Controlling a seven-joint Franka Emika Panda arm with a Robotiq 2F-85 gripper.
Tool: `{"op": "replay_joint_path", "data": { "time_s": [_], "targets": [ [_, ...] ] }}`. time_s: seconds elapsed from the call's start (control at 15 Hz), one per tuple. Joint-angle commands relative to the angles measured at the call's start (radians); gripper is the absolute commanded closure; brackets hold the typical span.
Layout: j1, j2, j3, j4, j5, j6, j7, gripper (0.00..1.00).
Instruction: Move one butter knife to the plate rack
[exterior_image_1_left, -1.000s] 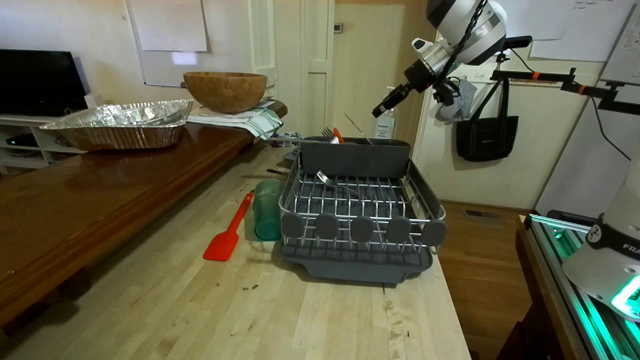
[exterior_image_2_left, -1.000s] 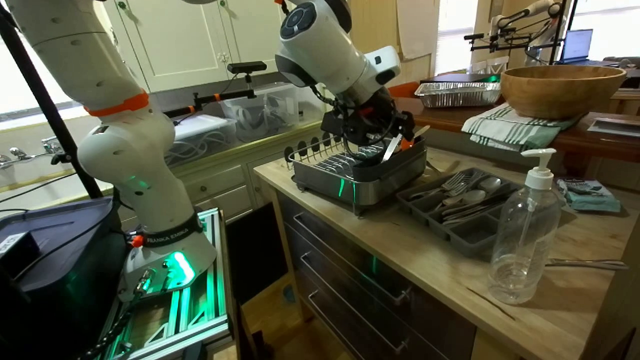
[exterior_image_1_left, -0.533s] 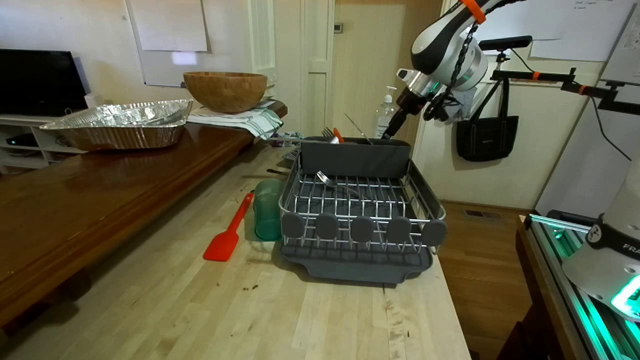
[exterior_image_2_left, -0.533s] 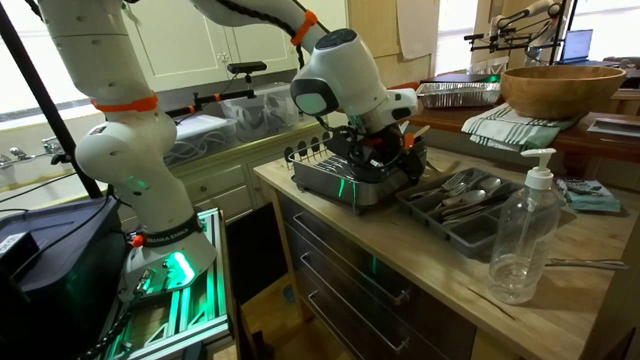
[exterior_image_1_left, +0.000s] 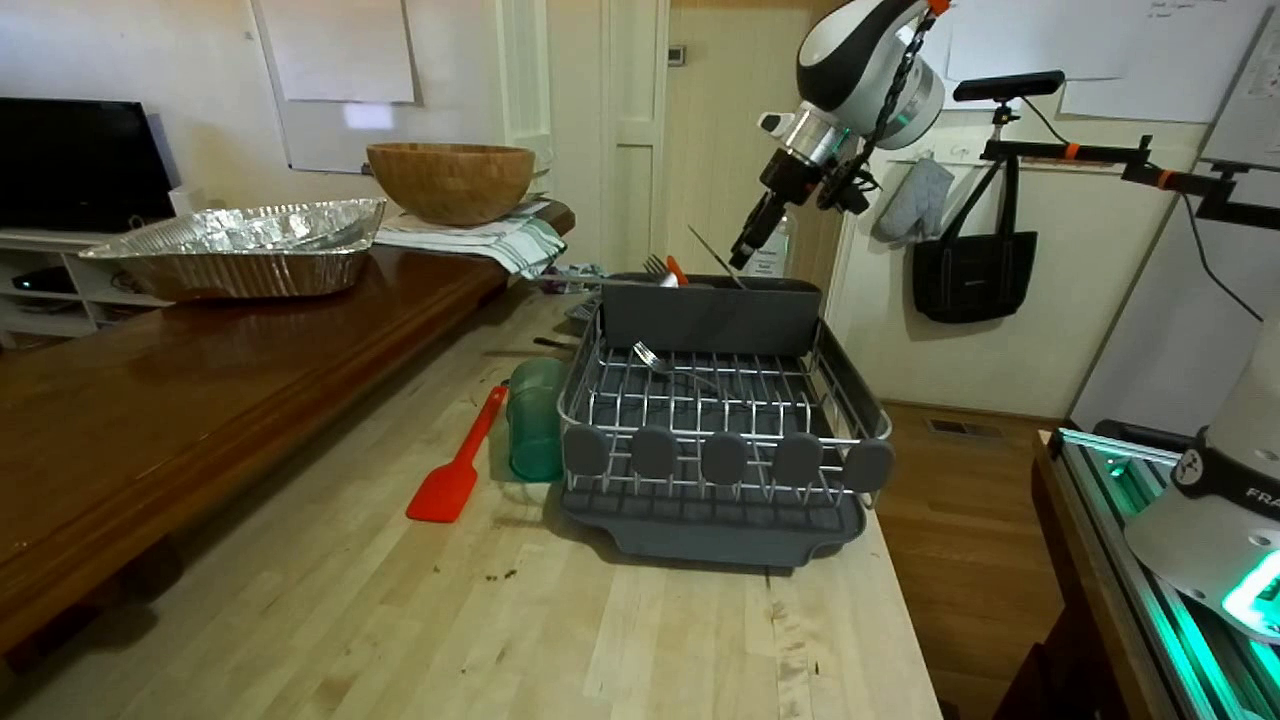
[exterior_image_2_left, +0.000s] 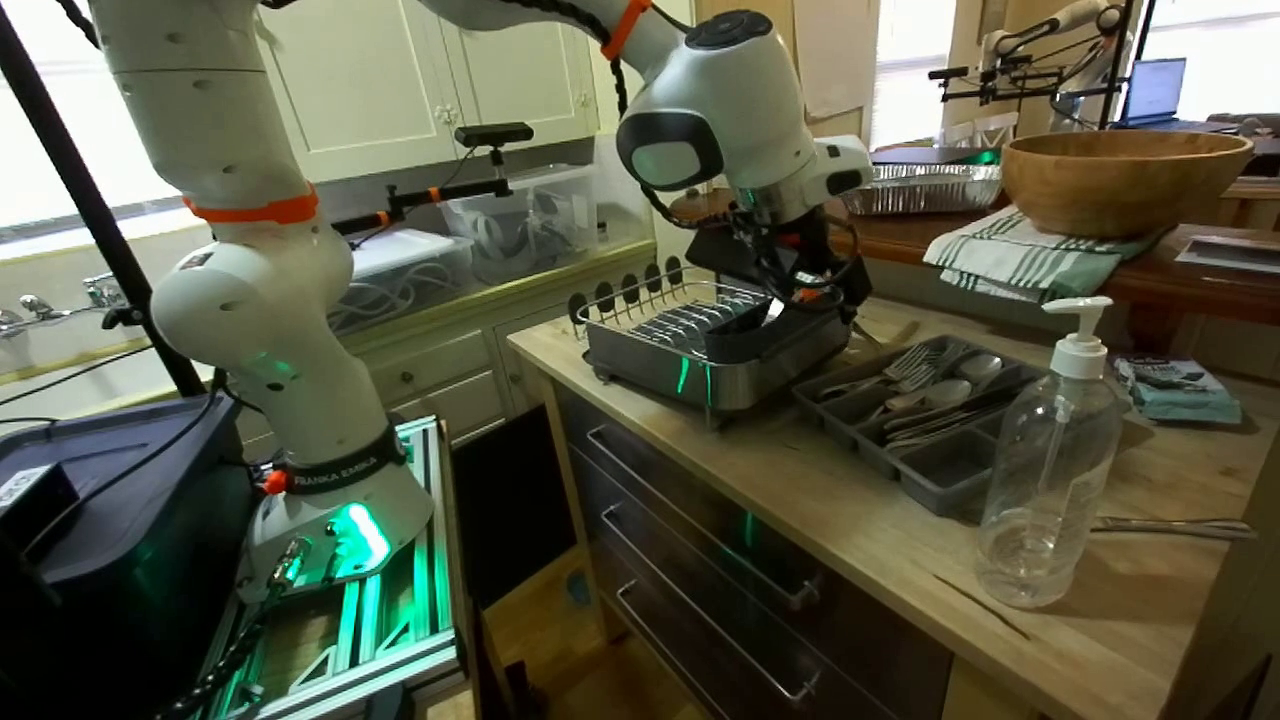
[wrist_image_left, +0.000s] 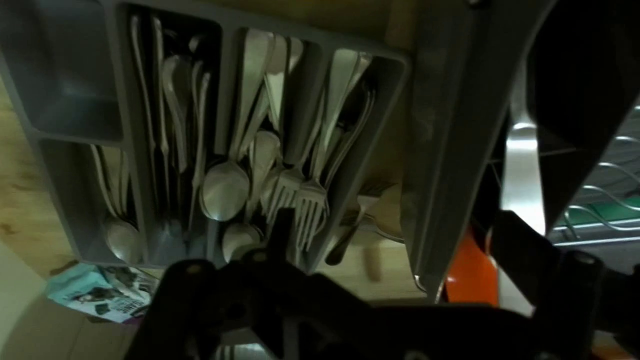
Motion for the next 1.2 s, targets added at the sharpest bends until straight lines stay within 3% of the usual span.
{"op": "replay_joint_path", "data": {
  "time_s": [0.0,0.2,0.4,0.6,0.8,0.93,1.0,1.07,1.13],
  "targets": [
    [0.02,0.004,0.003,0.05,0.034,-0.124,-0.129,0.0],
    [0.034,0.008,-0.001,0.066,-0.002,-0.177,-0.126,0.0],
    [0.034,-0.01,-0.013,0.044,-0.016,-0.154,-0.079,0.0],
    [0.016,-0.055,-0.034,-0.002,0.091,-0.136,-0.178,0.0],
    [0.013,-0.128,-0.06,-0.048,0.307,-0.084,-0.407,0.0],
    [0.01,-0.171,-0.091,-0.078,0.407,-0.076,-0.439,0.0],
    [0.003,-0.177,-0.102,-0.092,0.371,-0.053,-0.349,0.0],
    [0.0,-0.192,-0.108,-0.111,0.356,-0.015,-0.323,0.0],
    [0.014,-0.143,-0.112,-0.049,0.344,-0.069,-0.36,0.0]
  ]
}}
